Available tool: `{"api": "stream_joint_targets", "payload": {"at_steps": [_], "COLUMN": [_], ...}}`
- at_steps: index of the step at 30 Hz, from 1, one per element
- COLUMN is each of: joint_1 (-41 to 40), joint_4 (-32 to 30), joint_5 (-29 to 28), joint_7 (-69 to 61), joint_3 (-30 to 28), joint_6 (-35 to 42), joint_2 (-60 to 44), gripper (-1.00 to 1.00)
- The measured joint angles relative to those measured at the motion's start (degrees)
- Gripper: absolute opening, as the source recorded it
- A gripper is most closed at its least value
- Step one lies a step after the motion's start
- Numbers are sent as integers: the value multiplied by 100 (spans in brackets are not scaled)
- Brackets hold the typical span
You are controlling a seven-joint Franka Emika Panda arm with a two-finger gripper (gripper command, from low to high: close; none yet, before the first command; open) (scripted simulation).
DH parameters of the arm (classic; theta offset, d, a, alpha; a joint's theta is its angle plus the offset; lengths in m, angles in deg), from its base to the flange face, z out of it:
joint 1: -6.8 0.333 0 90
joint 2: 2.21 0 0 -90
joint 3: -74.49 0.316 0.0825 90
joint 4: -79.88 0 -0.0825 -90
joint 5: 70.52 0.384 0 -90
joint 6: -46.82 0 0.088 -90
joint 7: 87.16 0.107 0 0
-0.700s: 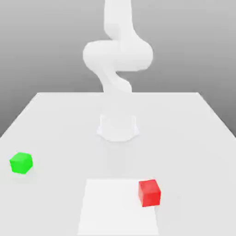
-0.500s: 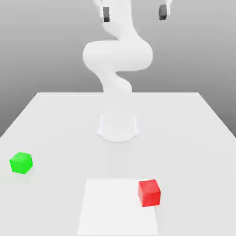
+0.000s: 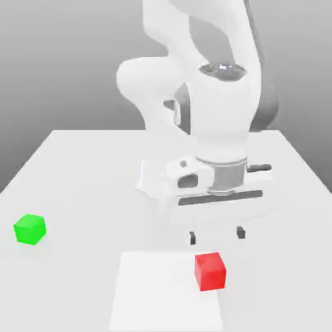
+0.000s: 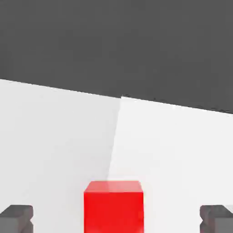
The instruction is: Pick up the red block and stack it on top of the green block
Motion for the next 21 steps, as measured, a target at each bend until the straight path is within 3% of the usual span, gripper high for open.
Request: {"api": "stream_joint_targets", "payload": {"at_steps": [5,6,13,21], "joint_1": [122,139,130,-202], "joint_4": [106,123,121,-54], "joint_5": [-237,-258,-276,24], "joint_7": [177,194,209,21], "joint_3": [-175,-197,-189,-204], "joint_6": [-863,-968,-959,127], "joint_2": [-1035,-1158,-1147,114], "gripper": [0,-100,-100,-100]}}
